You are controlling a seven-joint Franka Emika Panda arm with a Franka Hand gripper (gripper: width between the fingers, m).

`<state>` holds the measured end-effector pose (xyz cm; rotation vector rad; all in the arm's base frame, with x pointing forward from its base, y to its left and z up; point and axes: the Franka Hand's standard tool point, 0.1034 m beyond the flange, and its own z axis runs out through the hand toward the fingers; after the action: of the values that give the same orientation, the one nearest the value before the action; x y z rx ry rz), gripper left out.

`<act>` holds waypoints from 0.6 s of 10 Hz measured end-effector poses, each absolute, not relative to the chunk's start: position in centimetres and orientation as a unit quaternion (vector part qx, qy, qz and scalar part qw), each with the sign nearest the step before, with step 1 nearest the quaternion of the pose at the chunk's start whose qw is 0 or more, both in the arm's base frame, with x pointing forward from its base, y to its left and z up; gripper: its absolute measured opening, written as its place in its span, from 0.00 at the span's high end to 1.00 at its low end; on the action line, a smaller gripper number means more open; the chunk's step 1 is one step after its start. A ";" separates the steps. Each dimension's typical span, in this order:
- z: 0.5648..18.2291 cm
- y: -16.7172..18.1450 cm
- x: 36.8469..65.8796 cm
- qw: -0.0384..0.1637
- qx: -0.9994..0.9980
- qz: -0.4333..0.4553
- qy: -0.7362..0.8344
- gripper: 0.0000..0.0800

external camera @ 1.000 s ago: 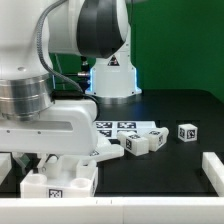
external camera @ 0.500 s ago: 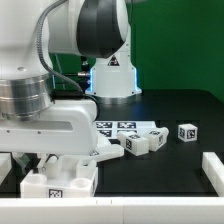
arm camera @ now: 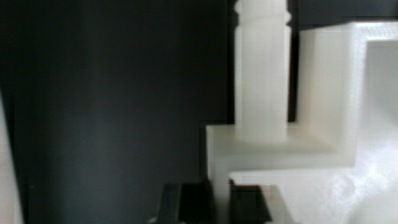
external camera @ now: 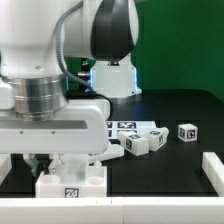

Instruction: Assemble chair

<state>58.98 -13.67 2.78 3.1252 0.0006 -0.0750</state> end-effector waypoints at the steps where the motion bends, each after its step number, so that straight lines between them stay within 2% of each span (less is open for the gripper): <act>1: 2.9 -13.2 59.0 0.009 1.000 -0.019 0.013 0.96; 4: 2.6 -8.8 61.2 0.008 1.000 -0.017 0.022 0.96; 6: 2.8 -6.8 61.3 0.007 0.999 -0.037 0.020 0.96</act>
Offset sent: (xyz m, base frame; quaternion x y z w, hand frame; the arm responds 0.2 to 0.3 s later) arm 0.0435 0.0530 -0.0049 -0.0100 0.0102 0.0070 0.9999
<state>61.27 -6.76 2.76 3.1252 0.0610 -0.1145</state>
